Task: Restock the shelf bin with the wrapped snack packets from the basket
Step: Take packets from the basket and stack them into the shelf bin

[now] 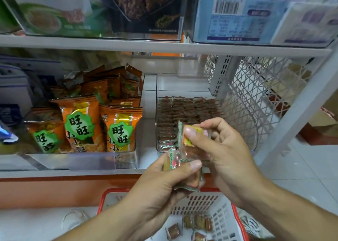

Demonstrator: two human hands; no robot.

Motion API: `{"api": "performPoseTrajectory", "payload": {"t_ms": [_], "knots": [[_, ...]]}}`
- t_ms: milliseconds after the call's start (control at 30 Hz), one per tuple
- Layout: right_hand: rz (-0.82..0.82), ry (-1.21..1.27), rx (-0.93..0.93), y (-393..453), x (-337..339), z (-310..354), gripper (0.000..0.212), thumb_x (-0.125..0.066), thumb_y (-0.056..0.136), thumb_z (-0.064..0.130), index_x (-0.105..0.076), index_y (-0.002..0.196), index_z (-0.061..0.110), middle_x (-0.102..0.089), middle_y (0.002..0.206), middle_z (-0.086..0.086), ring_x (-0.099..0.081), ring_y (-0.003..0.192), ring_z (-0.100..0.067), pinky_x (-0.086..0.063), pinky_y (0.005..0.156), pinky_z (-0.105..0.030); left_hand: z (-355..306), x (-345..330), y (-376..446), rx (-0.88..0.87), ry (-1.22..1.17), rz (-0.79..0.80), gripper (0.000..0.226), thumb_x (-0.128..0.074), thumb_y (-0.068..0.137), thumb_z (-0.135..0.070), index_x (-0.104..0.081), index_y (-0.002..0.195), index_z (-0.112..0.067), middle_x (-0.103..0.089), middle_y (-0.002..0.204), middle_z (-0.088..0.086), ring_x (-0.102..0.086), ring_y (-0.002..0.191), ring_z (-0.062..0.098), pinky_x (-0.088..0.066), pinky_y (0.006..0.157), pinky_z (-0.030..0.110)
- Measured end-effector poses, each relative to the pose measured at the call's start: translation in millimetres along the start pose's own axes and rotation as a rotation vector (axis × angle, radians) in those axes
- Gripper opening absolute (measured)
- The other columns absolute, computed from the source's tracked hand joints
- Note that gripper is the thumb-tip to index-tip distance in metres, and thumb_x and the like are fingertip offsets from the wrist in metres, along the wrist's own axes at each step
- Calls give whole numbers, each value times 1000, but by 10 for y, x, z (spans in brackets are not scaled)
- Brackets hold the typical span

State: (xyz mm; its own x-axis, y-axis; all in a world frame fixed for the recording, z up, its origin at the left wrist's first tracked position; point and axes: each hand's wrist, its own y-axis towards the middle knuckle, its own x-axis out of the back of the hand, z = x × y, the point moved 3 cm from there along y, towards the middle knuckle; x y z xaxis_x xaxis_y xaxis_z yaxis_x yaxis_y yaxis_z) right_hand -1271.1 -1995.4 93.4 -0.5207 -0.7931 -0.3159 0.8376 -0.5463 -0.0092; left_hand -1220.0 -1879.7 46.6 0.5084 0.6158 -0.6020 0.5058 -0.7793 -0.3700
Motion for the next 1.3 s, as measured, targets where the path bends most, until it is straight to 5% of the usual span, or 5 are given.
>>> {"api": "performPoseTrajectory", "payload": {"t_ms": [133,300,1000,1167,1300], "knots": [[75,-66,-46,79,84,40,41,-94,61,29,-54,68,22,-69,90,-12,-63,83,-26,-51,71,-31,-93,32,-15,-74,55,-2,60,-91,58,-24,-74,115,-15,-75,115,18,-72,84,23,-59,63,31],[91,-200,-51,99,158,-3,40,-79,74,43,-65,96,13,-75,93,-7,-68,79,-12,-51,66,-16,-168,131,8,-95,84,-26,49,-93,57,-21,-78,104,-16,-78,107,13,-76,87,19,-61,67,31],[20,-128,-264,57,175,-6,55,-63,88,53,-68,114,5,-76,108,-15,-71,105,-28,-55,92,-41,-199,227,8,-190,99,-110,44,-95,54,-12,-77,93,-19,-78,101,18,-77,84,23,-62,68,29],[107,-171,-341,-43,100,-93,43,-61,86,55,-77,107,20,-78,106,-3,-73,89,-9,-57,66,-26,-277,277,-26,-381,339,-278,52,-98,49,-29,-73,94,-29,-79,96,13,-77,90,34,-61,87,49],[209,-109,-446,-13,104,-30,38,-61,90,50,-78,110,22,-77,110,0,-68,83,0,-55,65,-20,-372,246,-52,-396,474,-248,55,-97,48,-37,-72,97,-28,-78,97,9,-75,94,33,-57,94,58]]}}
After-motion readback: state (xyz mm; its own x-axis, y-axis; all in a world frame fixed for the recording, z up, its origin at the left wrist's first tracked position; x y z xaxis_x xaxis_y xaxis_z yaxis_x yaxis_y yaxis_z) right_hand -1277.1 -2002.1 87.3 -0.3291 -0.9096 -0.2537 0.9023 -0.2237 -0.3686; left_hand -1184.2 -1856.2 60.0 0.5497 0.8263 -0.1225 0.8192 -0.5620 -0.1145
